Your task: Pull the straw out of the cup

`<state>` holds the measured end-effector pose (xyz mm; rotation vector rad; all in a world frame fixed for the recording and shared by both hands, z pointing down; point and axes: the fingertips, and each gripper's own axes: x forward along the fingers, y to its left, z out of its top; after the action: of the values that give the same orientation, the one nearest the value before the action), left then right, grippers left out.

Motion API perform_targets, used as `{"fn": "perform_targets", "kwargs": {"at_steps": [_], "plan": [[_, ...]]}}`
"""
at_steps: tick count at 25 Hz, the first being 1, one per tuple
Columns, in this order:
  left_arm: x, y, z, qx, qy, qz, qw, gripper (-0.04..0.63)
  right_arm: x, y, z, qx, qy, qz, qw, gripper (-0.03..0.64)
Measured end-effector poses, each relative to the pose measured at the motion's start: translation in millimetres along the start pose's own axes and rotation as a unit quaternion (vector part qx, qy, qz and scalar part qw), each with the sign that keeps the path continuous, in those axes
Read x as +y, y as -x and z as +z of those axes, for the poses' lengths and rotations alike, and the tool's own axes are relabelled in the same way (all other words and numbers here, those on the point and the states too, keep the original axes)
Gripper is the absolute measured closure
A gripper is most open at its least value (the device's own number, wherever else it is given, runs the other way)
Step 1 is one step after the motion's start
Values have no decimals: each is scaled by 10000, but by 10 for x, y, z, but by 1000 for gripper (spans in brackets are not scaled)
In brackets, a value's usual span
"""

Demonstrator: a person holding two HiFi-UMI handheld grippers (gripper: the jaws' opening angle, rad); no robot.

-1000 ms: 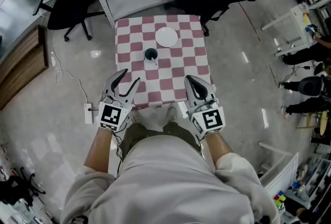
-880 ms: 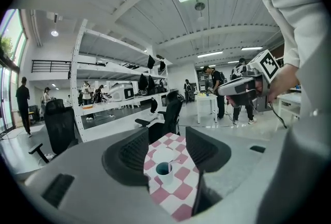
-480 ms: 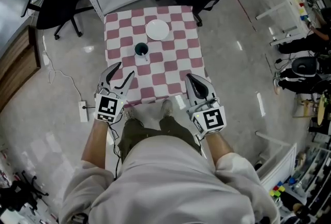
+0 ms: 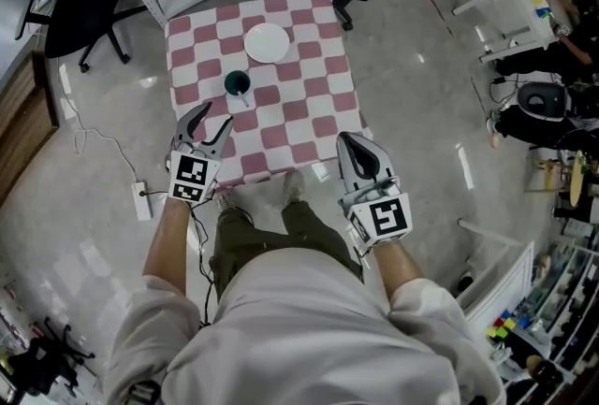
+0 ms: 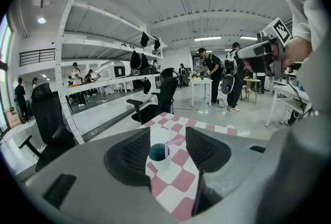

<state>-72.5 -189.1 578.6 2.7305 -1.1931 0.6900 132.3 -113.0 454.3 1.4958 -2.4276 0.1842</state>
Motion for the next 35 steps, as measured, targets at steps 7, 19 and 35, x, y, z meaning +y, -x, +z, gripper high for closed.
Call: {"fn": "perform_targets", "kwargs": {"at_steps": [7, 19, 35], "plan": [[-12, -341, -312, 332, 38, -212, 9992, 382, -112, 61, -144, 224, -50, -193, 9996, 614], [-42, -799, -744, 708, 96, -387, 9967, 385, -285, 39, -306, 481, -33, -322, 9983, 614], [-53, -1189, -899, 860, 130, -442, 9952, 416, -513, 50, -410, 688, -17, -494, 9964, 614]]}}
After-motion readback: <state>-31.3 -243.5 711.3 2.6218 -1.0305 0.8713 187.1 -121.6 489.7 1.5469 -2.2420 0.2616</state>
